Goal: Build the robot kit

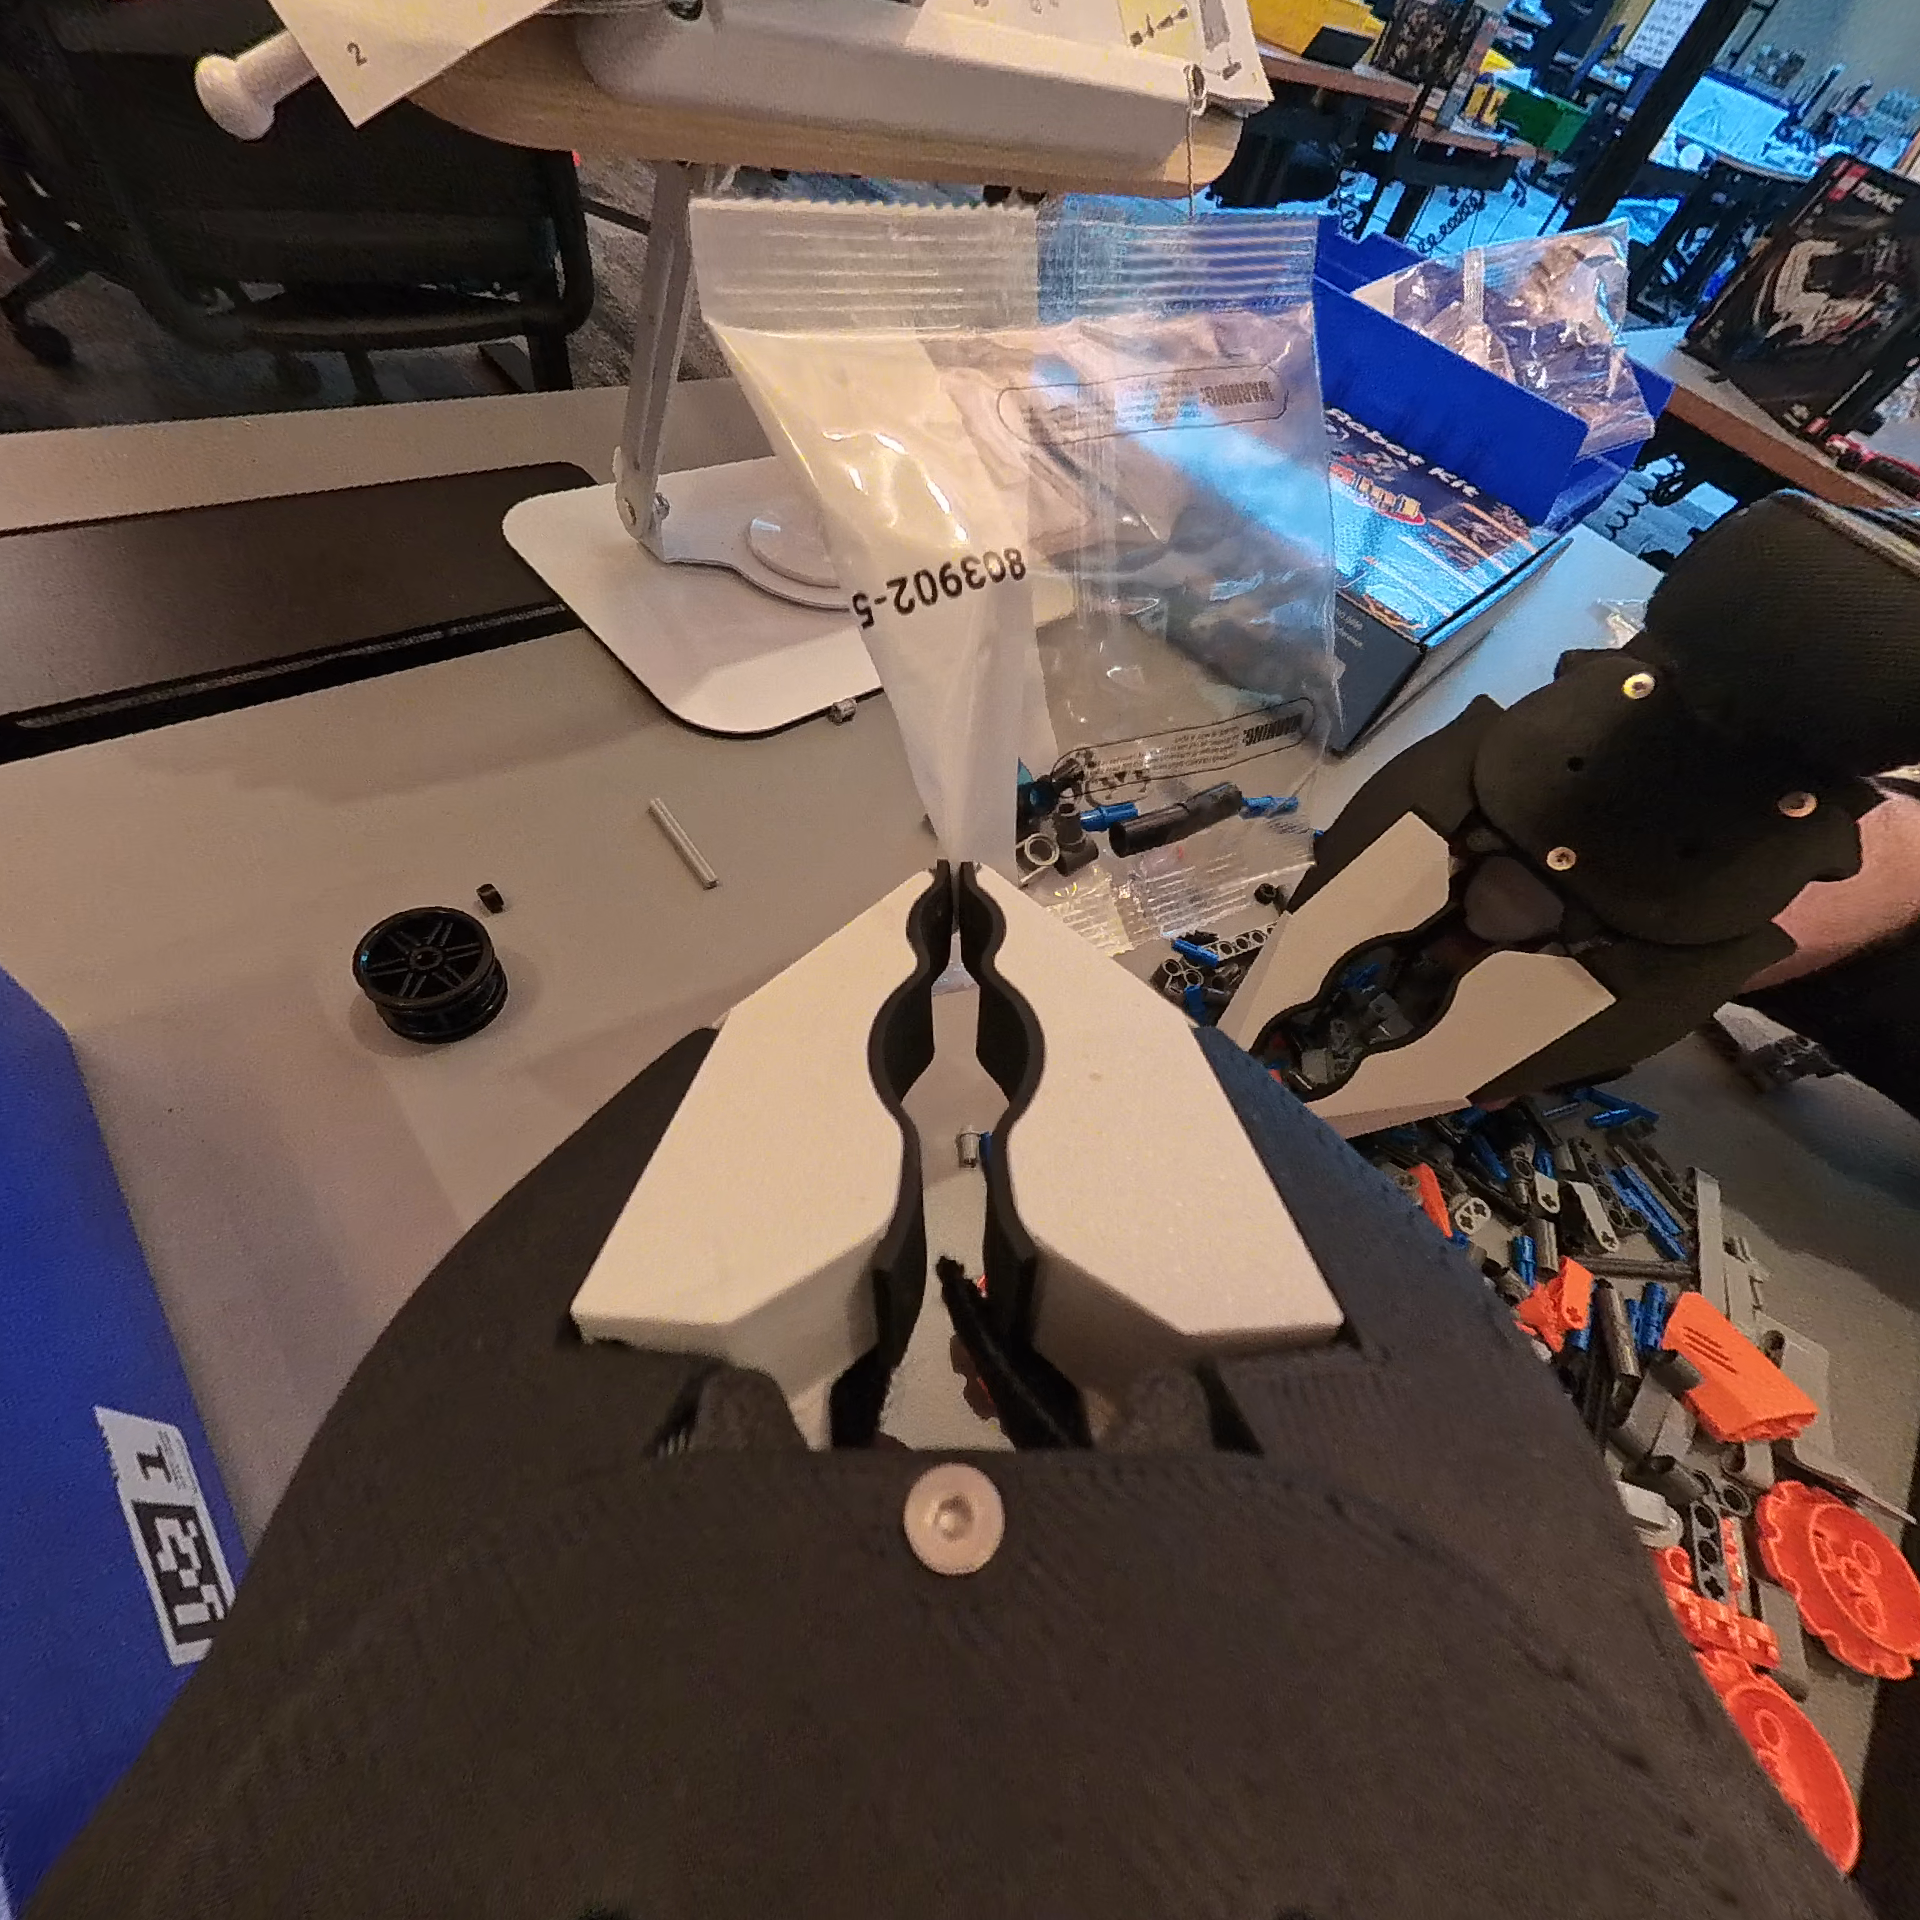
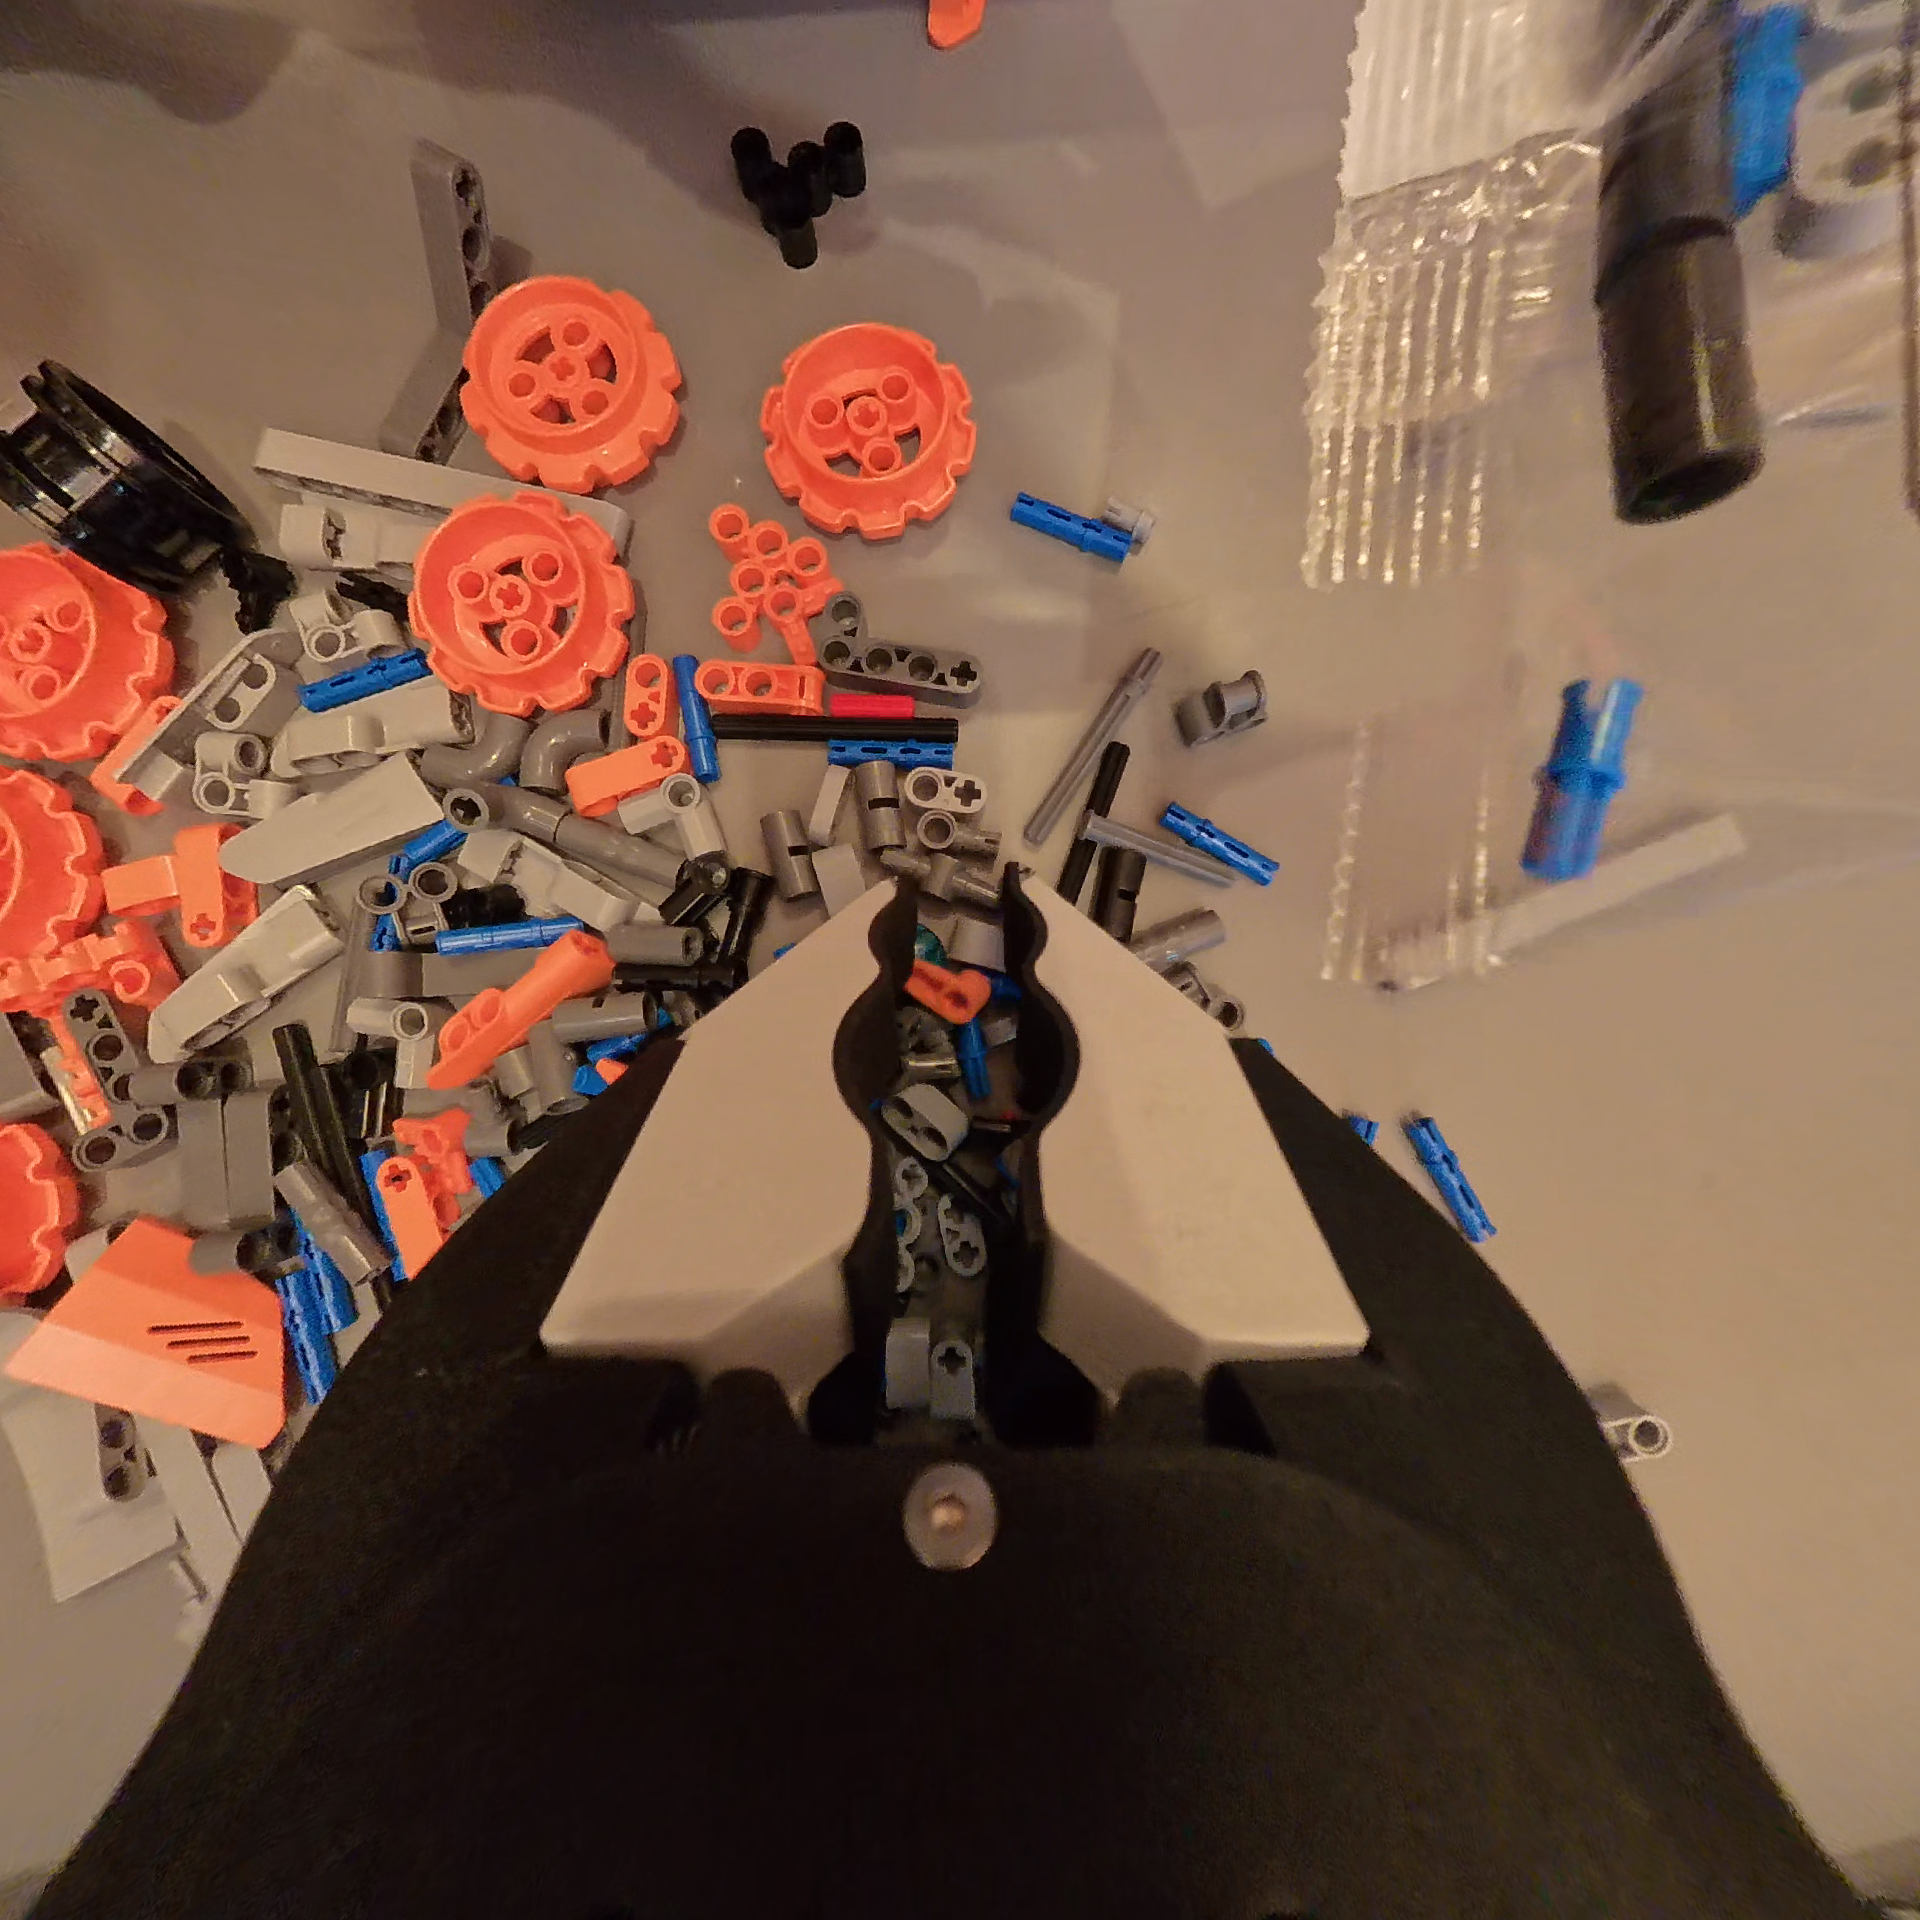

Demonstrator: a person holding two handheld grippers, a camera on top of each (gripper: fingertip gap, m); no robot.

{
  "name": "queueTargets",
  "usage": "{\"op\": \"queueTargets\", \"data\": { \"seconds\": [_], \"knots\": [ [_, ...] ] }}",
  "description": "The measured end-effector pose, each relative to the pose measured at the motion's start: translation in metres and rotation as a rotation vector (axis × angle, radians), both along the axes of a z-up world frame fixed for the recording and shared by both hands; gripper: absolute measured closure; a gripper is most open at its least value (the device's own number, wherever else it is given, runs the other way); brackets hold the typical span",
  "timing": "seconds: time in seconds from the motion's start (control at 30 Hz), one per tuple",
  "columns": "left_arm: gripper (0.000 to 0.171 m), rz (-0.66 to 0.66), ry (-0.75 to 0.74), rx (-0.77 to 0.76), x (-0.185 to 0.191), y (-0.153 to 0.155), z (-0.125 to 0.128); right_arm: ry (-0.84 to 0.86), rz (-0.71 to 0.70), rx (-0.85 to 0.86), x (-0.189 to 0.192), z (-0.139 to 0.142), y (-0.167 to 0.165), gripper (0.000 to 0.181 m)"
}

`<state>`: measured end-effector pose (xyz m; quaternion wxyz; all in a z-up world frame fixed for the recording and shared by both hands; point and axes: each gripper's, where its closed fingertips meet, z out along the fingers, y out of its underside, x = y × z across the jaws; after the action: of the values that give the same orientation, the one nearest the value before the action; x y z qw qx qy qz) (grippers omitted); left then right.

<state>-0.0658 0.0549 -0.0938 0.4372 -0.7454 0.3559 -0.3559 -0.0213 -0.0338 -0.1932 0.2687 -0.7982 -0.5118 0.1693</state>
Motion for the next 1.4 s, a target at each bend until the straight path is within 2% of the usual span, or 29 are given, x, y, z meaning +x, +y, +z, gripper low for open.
{"op": "queueTargets", "data": {
  "seconds": [0.2,0.33,0.57,0.63,0.67,0.73,0.8,0.93,1.0,1.1,1.2,1.3,1.4],
  "knots": [
    [0.171,-0.012,0.015,-0.026,0.000,-0.003,-0.003,0.039,-0.004,-0.022,0.002,0.009,-0.007,0.167],
    [0.171,-0.041,0.073,-0.074,0.000,-0.010,-0.015,0.059,-0.016,-0.026,0.009,0.022,-0.020,0.168],
    [0.170,-0.172,0.212,-0.253,0.000,-0.051,-0.050,0.168,-0.095,0.020,0.040,0.065,-0.066,0.167],
    [0.162,-0.198,0.258,-0.270,-0.001,-0.061,-0.058,0.217,-0.141,0.032,0.057,0.078,-0.081,0.167],
    [0.150,-0.222,0.271,-0.280,0.000,-0.067,-0.059,0.236,-0.159,0.037,0.066,0.084,-0.089,0.167],
    [0.137,-0.250,0.282,-0.266,0.002,-0.074,-0.056,0.249,-0.210,0.056,0.087,0.094,-0.103,0.167],
    [0.124,-0.222,0.269,-0.233,0.000,-0.072,-0.045,0.246,-0.259,0.079,0.106,0.101,-0.116,0.167],
    [0.113,-0.179,0.286,-0.101,-0.006,-0.074,-0.019,0.273,-0.348,0.119,0.134,0.112,-0.140,0.167],
    [0.120,-0.230,0.234,0.007,0.009,-0.093,0.007,0.337,-0.381,0.124,0.137,0.118,-0.150,0.167],
    [0.135,-0.419,0.176,0.134,0.056,-0.149,0.033,0.433,-0.406,0.154,0.129,0.124,-0.159,0.167],
    [0.147,-0.632,0.166,0.204,0.104,-0.211,0.033,0.472,-0.422,0.203,0.118,0.127,-0.163,0.167],
    [0.157,-0.770,0.136,0.173,0.132,-0.254,0.027,0.490,-0.428,0.268,0.110,0.131,-0.167,0.167],
    [0.163,-0.772,0.081,0.187,0.147,-0.263,0.030,0.445,-0.438,0.341,0.109,0.132,-0.170,0.167]
  ]
}}
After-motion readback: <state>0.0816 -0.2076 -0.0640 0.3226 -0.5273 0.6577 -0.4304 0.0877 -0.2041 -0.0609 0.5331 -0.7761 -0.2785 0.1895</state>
